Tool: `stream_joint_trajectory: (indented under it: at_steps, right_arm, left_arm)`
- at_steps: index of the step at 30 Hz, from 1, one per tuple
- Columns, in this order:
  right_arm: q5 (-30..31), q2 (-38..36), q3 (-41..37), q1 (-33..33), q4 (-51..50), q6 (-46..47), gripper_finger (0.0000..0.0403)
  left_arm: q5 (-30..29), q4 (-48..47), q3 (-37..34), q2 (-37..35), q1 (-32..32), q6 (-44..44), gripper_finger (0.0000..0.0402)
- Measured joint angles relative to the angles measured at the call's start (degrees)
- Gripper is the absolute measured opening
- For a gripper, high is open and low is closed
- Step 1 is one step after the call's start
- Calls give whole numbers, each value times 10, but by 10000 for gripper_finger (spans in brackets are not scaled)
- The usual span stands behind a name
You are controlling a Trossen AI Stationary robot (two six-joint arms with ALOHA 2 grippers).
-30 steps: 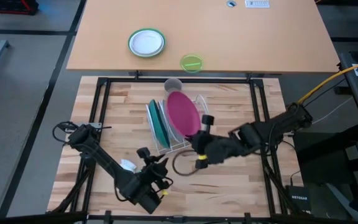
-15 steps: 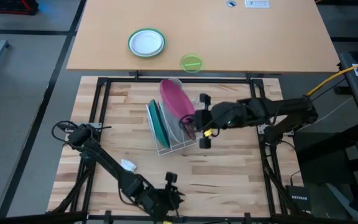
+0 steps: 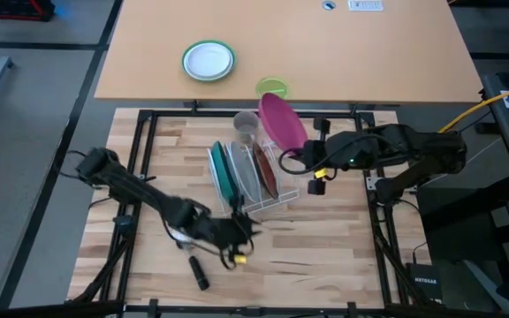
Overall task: Sort dishes
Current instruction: Put the pink plate into the dish rack
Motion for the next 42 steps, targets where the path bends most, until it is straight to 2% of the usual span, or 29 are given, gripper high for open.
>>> stream_joint_trajectory:
  at_steps: [7,13,16,20,26,33,42]
  right_arm:
    - [33,-30,-9,0,-47,3,11]
    - [34,-89,-92,1,-39,39,11]
    - [26,-129,-162,1,41,47,11]
    - [-25,-178,-269,1,211,42,11]
    - [-58,-220,-411,1,390,60,11]
    - [-89,-225,-556,1,586,95,11]
    - [-72,-225,-630,1,619,149,11]
  left_arm:
    - [3,113,-220,-193,26,-27,84]
    - [-3,188,-403,-373,21,-86,84]
    - [-11,231,-475,-455,13,-83,84]
    - [-29,288,-550,-550,9,-61,84]
    - [-35,309,-620,-648,9,-85,84]
    - [-38,306,-659,-690,10,-86,84]
    - [-44,301,-666,-701,11,-71,84]
